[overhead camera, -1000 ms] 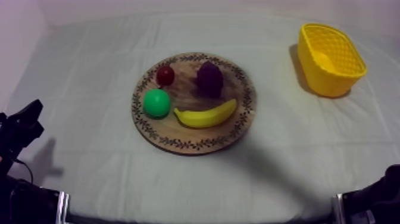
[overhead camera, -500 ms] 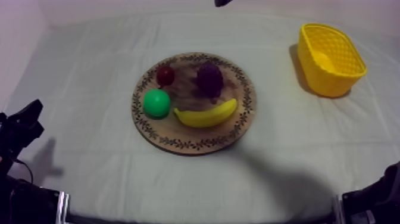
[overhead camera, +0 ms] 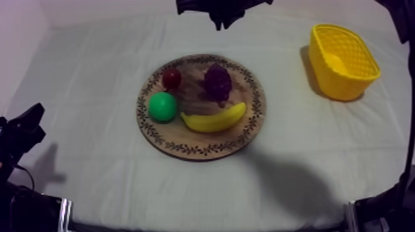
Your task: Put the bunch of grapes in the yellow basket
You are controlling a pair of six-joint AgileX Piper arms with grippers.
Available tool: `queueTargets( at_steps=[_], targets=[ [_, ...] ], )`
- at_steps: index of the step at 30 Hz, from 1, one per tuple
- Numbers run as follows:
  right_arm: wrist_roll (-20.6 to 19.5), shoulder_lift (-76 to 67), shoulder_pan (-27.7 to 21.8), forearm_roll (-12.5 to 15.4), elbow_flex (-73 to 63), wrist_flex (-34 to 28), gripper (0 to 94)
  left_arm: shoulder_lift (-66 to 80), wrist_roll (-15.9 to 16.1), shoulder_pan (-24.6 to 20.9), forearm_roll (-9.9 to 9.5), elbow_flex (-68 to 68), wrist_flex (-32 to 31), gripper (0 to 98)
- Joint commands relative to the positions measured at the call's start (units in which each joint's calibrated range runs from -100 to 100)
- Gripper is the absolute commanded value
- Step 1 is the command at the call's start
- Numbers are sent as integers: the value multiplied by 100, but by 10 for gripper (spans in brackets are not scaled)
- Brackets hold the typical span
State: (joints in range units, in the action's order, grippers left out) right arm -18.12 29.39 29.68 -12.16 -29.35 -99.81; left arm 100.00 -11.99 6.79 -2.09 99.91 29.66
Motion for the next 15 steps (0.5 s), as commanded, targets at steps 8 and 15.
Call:
queueTargets(
  at_steps=[8, 15],
  targets=[
    [-63, 149, -151, 107, -102, 3, 348, 0, 0, -2, 1, -2, 0, 1],
    [-117, 127, -247, 263, -168, 30, 520, 0, 0, -2, 1, -2, 0, 1]
  ],
)
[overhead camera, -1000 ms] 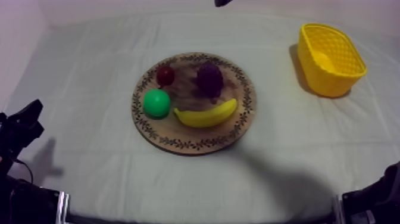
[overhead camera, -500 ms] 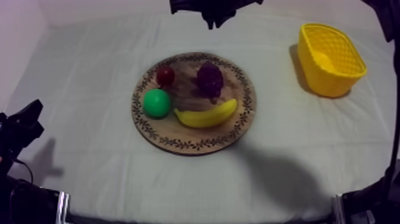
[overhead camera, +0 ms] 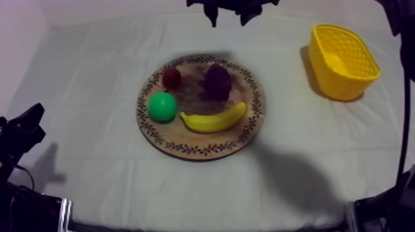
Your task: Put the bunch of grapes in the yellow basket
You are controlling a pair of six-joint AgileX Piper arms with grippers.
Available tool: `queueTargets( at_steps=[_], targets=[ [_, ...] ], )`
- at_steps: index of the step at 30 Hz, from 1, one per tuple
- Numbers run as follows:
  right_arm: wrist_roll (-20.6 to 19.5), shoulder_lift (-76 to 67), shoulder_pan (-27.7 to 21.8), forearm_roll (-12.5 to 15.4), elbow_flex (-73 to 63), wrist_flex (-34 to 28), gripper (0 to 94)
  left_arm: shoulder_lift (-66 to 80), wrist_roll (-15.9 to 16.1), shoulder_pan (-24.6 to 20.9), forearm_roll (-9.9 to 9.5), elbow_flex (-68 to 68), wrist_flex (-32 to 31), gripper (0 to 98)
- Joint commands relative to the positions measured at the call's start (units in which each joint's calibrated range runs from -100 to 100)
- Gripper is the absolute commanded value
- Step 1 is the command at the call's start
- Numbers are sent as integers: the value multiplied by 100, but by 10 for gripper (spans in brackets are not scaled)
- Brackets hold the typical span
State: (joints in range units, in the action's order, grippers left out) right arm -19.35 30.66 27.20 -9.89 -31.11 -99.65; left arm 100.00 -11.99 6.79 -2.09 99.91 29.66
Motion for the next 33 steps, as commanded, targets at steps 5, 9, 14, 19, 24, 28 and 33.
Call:
queueTargets(
  at_steps=[5, 9, 14, 19, 24, 28, 33],
  targets=[
    [40, -8, 11, 154, 118, 78, 603, 0, 0, -2, 1, -2, 0, 1],
    [37, -7, 30, 187, 346, 226, 625, 0, 0, -2, 1, -2, 0, 1],
    [77, 67, 29, 240, 653, 461, 633, 0, 0, -2, 1, -2, 0, 1],
    [169, 285, 24, 297, 845, 667, 651, 0, 0, -2, 1, -2, 0, 1],
    [248, 534, 3, 341, 1022, 936, 663, 0, 0, -2, 1, -2, 0, 1],
    [276, 744, -30, 383, 1068, 1085, 664, 0, 0, -2, 1, -2, 0, 1],
    [316, 1005, -69, 425, 1093, 1395, 663, 0, 0, -2, 1, -2, 0, 1]
  ],
)
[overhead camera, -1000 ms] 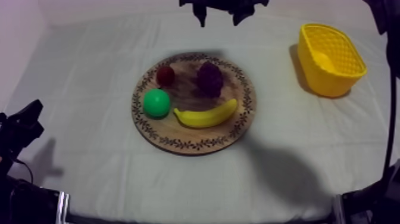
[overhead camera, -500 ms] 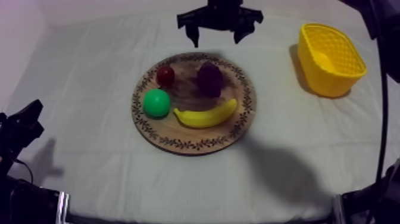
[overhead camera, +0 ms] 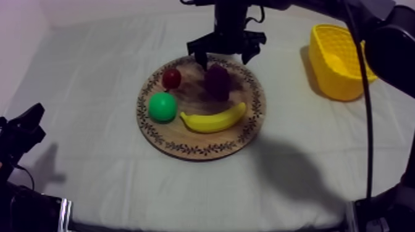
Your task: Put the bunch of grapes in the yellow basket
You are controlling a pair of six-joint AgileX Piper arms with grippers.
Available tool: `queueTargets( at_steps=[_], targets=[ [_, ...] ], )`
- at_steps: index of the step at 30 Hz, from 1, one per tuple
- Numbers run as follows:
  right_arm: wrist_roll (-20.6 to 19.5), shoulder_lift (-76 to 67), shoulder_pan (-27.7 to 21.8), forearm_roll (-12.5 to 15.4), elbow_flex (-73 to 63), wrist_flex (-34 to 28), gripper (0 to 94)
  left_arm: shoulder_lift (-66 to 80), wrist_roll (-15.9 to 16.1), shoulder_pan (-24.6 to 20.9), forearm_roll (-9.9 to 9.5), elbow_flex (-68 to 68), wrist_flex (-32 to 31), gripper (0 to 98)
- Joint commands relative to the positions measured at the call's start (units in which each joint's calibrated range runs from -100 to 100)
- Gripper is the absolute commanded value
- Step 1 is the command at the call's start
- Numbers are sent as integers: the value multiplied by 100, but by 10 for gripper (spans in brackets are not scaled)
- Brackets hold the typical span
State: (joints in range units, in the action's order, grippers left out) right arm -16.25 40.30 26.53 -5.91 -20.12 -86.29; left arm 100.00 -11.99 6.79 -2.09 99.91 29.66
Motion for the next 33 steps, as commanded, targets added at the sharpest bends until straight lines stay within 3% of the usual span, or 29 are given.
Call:
queueTargets(
  at_steps=[1, 23, 26, 33],
  targets=[
    [14, 93, -6, 35, -3, 124, 663, 0, 0, -2, 1, -2, 0, 1],
    [424, 899, -82, 494, -21, 1184, 648, 0, 0, -2, 1, -2, 0, 1],
    [433, 976, -104, 500, -80, 1211, 584, 0, 0, -2, 1, -2, 0, 1],
    [347, 996, -156, 398, -185, 1200, 271, 0, 0, -2, 1, -2, 0, 1]
  ],
)
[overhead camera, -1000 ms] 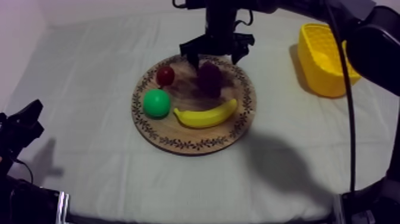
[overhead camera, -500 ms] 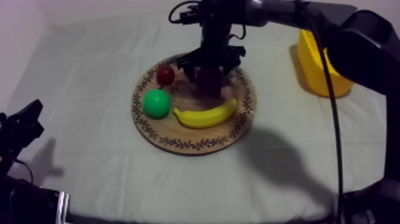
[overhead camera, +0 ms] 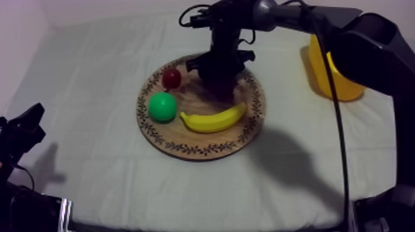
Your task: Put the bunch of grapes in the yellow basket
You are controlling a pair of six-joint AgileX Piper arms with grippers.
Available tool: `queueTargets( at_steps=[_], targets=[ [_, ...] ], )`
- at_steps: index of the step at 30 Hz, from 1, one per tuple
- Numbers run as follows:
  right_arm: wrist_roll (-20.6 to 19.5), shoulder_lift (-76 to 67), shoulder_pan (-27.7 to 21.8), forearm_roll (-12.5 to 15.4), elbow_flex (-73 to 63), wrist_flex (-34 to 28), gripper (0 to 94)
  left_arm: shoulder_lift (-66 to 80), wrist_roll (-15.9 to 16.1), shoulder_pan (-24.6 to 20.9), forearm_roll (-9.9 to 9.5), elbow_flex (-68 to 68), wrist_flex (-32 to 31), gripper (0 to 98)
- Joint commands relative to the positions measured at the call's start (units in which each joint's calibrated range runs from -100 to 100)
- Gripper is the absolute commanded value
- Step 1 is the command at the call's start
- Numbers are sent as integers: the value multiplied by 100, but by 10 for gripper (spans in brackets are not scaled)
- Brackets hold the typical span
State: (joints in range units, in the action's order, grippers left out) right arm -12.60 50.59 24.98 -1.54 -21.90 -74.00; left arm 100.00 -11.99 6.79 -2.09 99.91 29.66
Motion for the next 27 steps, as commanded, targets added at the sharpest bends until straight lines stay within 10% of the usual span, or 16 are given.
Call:
queueTargets(
  at_steps=[1, 27],
  targets=[
    [-24, -67, -4, -54, -14, -52, 247, 0, 0, -2, 1, -2, 0, 1],
    [-130, -2405, -217, -982, 177, -874, 190, 0, 0, -2, 1, -2, 0, 1]
  ],
)
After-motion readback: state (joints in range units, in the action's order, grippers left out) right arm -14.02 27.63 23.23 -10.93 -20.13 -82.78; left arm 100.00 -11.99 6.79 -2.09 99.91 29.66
